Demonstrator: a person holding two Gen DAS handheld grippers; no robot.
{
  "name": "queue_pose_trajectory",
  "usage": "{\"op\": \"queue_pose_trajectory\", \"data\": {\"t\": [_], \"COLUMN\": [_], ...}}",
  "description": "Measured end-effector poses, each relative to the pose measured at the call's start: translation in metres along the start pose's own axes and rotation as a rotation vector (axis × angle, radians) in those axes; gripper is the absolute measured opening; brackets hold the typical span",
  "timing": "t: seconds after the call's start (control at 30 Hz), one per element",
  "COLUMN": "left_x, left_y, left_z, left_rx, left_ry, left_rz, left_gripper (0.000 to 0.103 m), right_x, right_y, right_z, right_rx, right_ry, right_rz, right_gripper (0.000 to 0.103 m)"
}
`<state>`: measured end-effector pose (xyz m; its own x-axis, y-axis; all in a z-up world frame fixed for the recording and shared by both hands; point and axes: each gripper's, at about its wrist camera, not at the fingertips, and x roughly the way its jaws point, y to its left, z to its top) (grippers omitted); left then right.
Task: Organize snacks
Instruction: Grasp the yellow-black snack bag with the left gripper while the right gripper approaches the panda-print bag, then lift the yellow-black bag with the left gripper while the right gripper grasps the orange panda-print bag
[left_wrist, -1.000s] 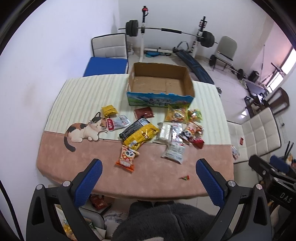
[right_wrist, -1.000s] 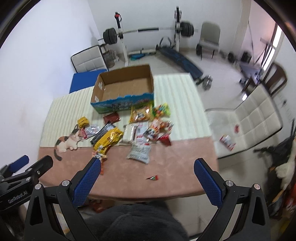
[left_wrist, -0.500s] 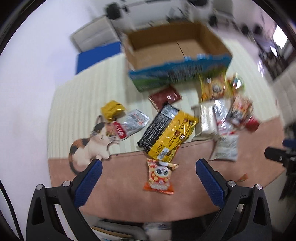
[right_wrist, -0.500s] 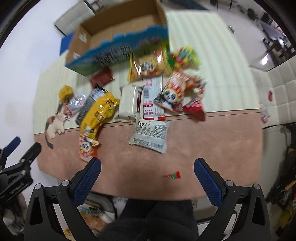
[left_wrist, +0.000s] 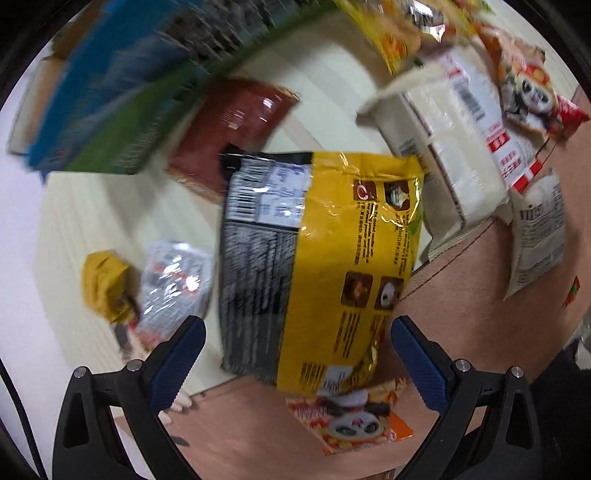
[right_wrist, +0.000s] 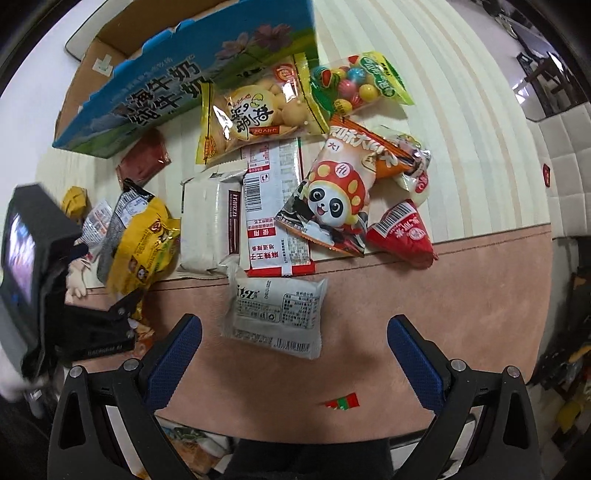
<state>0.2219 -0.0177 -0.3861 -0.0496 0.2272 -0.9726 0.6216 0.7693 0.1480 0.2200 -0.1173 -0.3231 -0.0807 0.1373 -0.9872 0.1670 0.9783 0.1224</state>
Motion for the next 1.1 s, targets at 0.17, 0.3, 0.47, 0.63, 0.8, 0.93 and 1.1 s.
{"op": "queue_pose_trajectory", "data": {"t": [0.17, 0.3, 0.47, 0.63, 0.8, 0.93, 1.1], "left_x": [0.019, 0.013, 0.011, 0.011, 0.013, 0.016, 0.031], "left_y": [0.003, 0.021, 0.061, 0.063, 0.048, 0.058, 0.084], "left_z": [0.01, 0.003, -0.028, -0.048, -0.039, -0.039, -0.047], "left_rx": [-0.011, -0.181, -0.508, -0.609, -0.601, -0.666, -0.724], "left_ry": [0.027, -0.021, 0.036, 0.041, 0.04, 0.057, 0.092], "left_rz": [-0.042, -0.085, -0.196, -0.182, -0.129, -0.174, -0.216], "left_gripper": [0.103, 0.088, 0.085, 0.084, 0.085, 0.085, 0.087], "right_x": [0.007, -0.003, -0.013, -0.007, 0.021, 0.023, 0.032], "right_y": [-0.001, -0.01, -0.025, -0.02, -0.019, -0.07, -0.082], "right_z": [-0.001, -0.001, 0.009, 0.026, 0.051, 0.084, 0.105], "right_rx": [-0.038, -0.049, -0.051, -0.214, -0.287, 0.116, 0.235], "right_ry": [0.012, -0.008, -0.019, -0.011, 0.098, 0.139, 0.127], "right_rz": [-0.027, -0.078, -0.119, -0.245, -0.327, 0.002, 0.09], "right_gripper": [0.102, 0.102, 0.102, 0.102, 0.102, 0.102, 0.101]}}
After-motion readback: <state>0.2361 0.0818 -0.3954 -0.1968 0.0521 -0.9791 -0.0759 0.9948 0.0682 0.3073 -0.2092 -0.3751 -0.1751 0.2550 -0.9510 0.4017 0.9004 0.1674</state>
